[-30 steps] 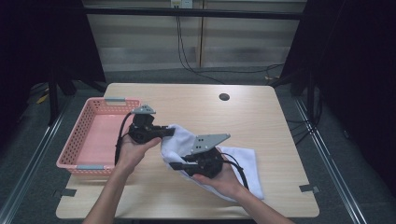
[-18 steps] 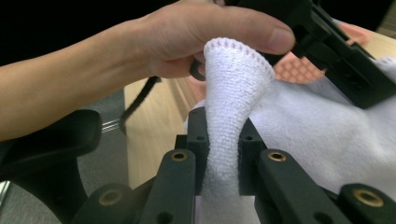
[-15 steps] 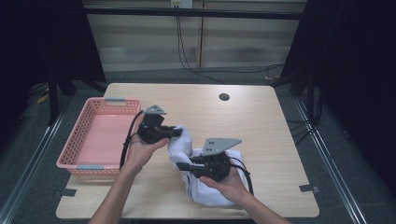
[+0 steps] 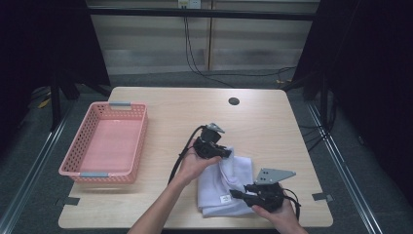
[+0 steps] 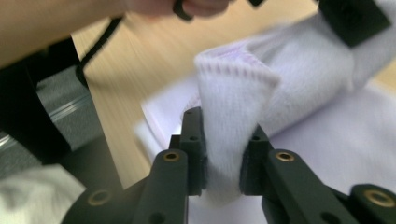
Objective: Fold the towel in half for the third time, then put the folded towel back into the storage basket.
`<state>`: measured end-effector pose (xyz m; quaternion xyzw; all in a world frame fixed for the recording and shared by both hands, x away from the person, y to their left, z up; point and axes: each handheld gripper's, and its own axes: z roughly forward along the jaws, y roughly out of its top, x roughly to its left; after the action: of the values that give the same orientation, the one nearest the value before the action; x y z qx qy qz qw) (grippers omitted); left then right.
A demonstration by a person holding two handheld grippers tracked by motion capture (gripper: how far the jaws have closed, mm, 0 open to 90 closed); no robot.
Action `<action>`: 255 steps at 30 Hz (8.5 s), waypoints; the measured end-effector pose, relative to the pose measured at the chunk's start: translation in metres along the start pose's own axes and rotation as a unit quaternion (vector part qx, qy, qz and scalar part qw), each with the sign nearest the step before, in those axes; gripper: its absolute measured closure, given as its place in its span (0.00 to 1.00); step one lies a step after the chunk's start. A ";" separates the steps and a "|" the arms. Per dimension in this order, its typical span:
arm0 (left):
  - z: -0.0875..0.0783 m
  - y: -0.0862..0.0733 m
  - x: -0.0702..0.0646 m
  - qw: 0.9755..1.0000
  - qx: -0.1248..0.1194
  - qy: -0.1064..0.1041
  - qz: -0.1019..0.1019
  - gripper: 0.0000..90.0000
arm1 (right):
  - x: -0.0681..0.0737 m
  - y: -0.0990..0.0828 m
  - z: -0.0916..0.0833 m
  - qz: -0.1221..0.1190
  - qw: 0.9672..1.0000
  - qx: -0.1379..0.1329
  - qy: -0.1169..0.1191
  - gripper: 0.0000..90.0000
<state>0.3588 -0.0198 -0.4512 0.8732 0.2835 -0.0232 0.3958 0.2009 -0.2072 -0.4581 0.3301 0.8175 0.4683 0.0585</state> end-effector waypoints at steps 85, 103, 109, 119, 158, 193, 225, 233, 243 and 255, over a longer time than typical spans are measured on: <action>-0.060 -0.139 -0.051 0.997 0.051 -0.032 0.048 0.79 | -0.108 0.018 0.054 0.020 0.995 0.096 -0.032 0.75; -0.083 -0.132 -0.045 0.998 0.001 -0.050 0.025 0.82 | -0.113 0.034 0.039 0.064 0.996 0.056 -0.015 0.78; -0.087 -0.119 -0.043 0.998 -0.013 -0.057 0.022 0.82 | -0.117 0.042 0.033 0.064 0.997 0.049 -0.017 0.78; -0.098 -0.101 -0.040 0.998 -0.020 -0.054 0.026 0.82 | -0.125 0.056 0.026 0.068 0.997 0.044 -0.014 0.79; -0.208 -0.097 0.009 0.993 -0.119 0.028 -0.004 0.83 | -0.110 0.185 0.085 0.005 0.999 -0.004 0.037 0.79; -0.353 -0.178 0.105 0.970 -0.186 0.116 -0.108 0.84 | -0.028 0.304 0.230 -0.019 0.997 0.011 0.073 0.80; -0.353 -0.246 0.155 0.954 -0.141 0.179 -0.196 0.84 | -0.003 0.284 0.342 0.011 0.997 0.045 0.067 0.80; -0.346 -0.242 0.148 0.959 -0.106 0.194 -0.179 0.58 | -0.012 0.271 0.351 0.009 0.997 0.057 0.045 0.58; -0.336 -0.220 0.126 0.959 -0.132 0.197 -0.157 0.49 | -0.024 0.271 0.323 0.001 0.998 0.022 0.052 0.45; -0.280 -0.171 0.079 0.968 -0.121 0.180 -0.125 0.58 | -0.060 0.228 0.242 0.006 0.998 -0.009 0.064 0.48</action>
<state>0.2861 0.3050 -0.3964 0.7663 0.4578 0.1192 0.4348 0.4553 0.0114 -0.4219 0.3039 0.8131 0.4965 0.0064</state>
